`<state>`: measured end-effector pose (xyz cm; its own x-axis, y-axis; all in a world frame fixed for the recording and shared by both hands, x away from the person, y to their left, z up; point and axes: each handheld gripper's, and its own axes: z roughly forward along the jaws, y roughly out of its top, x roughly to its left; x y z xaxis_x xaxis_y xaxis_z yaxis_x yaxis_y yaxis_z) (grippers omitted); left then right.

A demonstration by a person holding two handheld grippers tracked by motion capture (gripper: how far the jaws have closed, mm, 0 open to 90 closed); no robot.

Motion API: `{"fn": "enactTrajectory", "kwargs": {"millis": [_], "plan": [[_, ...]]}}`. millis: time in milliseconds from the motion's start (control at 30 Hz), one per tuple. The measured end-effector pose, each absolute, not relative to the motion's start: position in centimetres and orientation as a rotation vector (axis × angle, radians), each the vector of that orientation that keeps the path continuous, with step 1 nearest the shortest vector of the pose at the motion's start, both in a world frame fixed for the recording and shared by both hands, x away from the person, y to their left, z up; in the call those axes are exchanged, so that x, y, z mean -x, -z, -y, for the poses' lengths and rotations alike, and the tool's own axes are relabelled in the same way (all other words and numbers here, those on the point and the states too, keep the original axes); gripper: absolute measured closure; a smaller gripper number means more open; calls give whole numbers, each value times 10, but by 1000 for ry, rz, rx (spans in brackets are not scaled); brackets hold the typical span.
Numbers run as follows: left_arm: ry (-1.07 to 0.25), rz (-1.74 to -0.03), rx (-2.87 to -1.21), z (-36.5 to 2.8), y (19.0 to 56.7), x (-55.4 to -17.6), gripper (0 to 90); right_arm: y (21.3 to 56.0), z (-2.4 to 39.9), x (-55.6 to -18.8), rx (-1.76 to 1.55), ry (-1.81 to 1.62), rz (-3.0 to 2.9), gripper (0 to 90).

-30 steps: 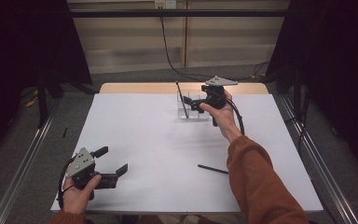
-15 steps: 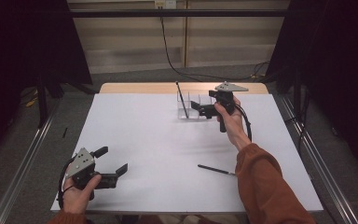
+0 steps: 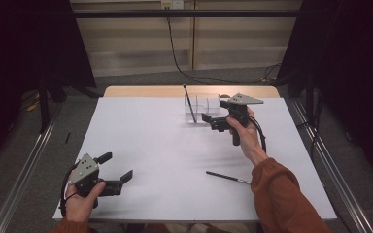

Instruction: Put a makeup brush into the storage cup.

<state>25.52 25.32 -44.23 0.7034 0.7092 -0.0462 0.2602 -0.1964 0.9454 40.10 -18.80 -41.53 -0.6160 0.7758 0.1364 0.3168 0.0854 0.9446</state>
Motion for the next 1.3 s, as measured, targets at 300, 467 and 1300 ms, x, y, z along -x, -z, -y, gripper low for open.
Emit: {"fn": "enactTrajectory", "kwargs": {"millis": [300,467,1300], "plan": [[-493,-779,-1763,-254,442,-254,30,414,201,-384,-1063,-1596,-1956,4],[-495,-777,-1763,-254,441,-254,30,414,208,-375,-1069,-1610,-1948,5],[-505,-783,-1754,-251,440,-252,30,407,239,-317,-1045,-1582,-1934,13]]}}
